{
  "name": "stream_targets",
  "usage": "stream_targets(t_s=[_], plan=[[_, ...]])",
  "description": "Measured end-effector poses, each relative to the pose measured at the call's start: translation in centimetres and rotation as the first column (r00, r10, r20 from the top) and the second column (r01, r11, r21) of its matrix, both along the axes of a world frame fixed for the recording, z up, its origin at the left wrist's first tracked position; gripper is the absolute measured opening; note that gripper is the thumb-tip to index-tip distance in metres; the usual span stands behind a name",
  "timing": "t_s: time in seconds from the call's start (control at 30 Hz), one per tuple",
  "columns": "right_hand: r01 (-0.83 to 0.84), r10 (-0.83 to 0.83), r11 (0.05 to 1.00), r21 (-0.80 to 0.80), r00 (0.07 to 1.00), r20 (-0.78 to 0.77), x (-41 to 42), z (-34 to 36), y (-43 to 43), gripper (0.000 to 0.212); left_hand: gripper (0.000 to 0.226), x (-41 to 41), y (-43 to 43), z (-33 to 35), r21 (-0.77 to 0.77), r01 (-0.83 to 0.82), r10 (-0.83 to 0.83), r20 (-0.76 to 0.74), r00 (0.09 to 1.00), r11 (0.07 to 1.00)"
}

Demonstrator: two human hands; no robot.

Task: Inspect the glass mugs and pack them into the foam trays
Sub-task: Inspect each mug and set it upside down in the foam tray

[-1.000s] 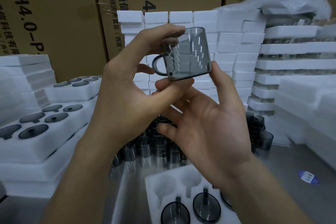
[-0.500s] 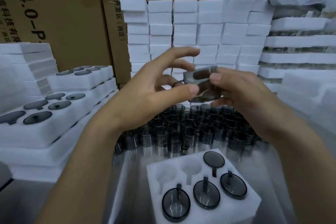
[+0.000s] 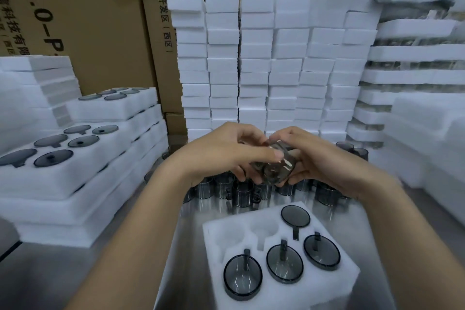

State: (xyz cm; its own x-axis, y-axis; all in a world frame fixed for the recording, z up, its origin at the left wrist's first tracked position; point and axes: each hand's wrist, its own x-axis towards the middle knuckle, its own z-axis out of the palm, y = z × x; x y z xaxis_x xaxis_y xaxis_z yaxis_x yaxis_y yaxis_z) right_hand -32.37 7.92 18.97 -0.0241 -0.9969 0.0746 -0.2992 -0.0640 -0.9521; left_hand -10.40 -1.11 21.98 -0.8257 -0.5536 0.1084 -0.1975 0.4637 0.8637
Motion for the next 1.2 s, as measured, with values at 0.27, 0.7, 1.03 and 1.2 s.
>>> stream_targets(t_s=[0.27, 0.7, 1.03, 1.2], plan=[[0.218, -0.126, 0.96, 0.178, 0.898, -0.422, -1.3, -5.8, -2.7, 0.021, 0.061, -3.4, 0.6, -3.7, -0.312, 0.053, 0.102, 0.46, 0.882, 0.949], [0.162, -0.073, 0.971, 0.175, 0.901, -0.427, -1.7, -7.0, -3.4, 0.017, 0.065, -4.2, -0.6, -5.5, -0.299, 0.206, 0.032, 0.632, 0.774, 0.932], [0.198, -0.119, 0.968, 0.157, 0.905, -0.407, -2.6, -6.9, -3.3, 0.017, 0.063, -4.3, -0.6, -5.6, -0.369, 0.24, 0.081, 0.675, 0.733, 0.898], [0.474, -0.468, 0.877, -0.074, 0.813, -0.347, -5.7, -7.4, -2.8, 0.011, 0.062, -3.6, -0.7, -5.1, -0.361, 0.205, 0.091, 0.654, 0.751, 0.91]])
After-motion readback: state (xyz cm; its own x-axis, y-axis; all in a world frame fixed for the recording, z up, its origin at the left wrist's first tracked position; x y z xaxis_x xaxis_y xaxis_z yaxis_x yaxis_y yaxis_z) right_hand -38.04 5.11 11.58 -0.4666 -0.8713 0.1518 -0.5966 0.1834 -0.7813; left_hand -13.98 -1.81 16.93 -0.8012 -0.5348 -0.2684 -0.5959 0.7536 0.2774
